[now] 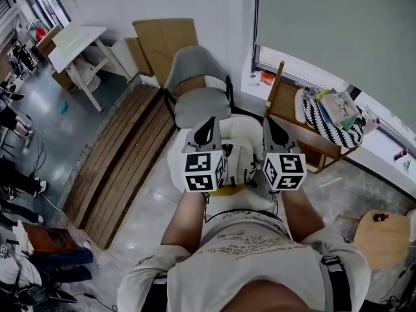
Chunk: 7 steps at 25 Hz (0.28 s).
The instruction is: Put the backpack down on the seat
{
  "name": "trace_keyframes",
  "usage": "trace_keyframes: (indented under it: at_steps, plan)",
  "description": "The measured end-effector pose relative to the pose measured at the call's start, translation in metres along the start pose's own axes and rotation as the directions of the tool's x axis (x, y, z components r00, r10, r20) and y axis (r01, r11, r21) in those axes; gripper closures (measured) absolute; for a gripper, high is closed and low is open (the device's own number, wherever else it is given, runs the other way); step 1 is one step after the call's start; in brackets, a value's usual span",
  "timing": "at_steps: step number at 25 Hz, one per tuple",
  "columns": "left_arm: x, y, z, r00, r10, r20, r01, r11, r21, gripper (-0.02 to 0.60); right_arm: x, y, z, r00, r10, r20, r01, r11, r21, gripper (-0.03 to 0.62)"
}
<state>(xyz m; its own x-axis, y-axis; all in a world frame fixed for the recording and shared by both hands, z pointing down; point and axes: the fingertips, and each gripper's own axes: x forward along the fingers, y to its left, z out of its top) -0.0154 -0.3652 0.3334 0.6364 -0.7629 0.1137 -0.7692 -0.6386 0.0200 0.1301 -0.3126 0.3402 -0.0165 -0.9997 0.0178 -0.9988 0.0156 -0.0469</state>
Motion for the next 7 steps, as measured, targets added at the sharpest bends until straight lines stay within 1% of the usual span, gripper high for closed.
trace_keyframes:
  at_steps: [7]
  plan:
    - [0.0093, -0.0004, -0.0019, 1.000, 0.001, -0.005, -0.001, 1.000, 0.016, 0.561, 0.0080, 0.0023, -0.0031, 1.000, 0.029, -0.006, -0.029, 1.000, 0.011, 0.568]
